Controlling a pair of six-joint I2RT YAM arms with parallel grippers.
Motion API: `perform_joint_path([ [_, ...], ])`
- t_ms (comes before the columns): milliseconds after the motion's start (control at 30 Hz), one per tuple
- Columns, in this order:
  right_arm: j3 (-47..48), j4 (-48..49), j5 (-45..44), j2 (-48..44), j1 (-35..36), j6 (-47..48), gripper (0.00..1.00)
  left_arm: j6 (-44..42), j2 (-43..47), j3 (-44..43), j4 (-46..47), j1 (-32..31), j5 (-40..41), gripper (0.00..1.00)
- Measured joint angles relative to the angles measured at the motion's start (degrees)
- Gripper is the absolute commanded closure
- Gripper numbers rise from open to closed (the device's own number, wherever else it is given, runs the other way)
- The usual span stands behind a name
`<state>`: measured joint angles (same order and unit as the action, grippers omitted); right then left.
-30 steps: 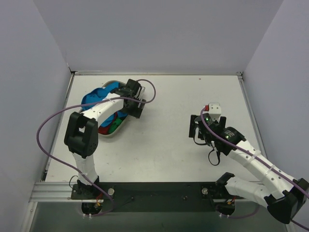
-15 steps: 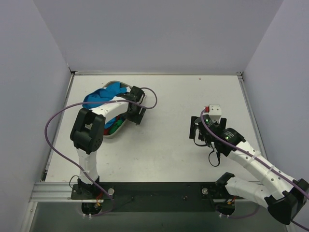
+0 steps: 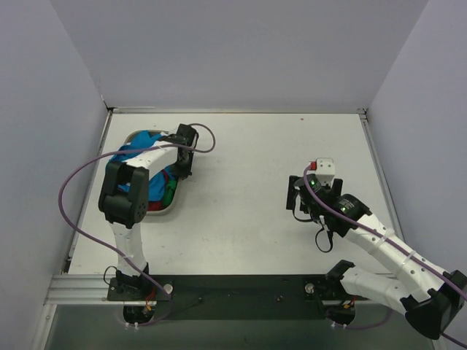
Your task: Fold and stack the t-shirts
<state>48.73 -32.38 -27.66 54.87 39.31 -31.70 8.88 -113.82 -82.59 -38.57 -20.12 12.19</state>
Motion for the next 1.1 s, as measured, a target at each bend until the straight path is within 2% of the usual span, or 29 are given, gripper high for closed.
perform_joint_path([
  [233,-0.4,0.1,0.0,0.1,1.0,-1.2,0.00,2.6,-2.2,-3.1,-1.7,5.9,2.3,1.00],
  [500,-1.1,0.1,0.0,0.2,2.4,-2.2,0.00,2.2,-13.3,-20.5,-7.8,8.9,4.2,1.00],
  [767,-1.1,0.1,-0.2,0.2,4.5,-2.8,0.00,-0.5,-21.8,-34.6,-9.6,12.9,0.7,1.00],
  [1100,-0.9,0.2,-0.4,3.4,6.7,-3.0,0.00,-2.6,-25.6,-41.0,-9.3,21.4,-5.9,1.00],
])
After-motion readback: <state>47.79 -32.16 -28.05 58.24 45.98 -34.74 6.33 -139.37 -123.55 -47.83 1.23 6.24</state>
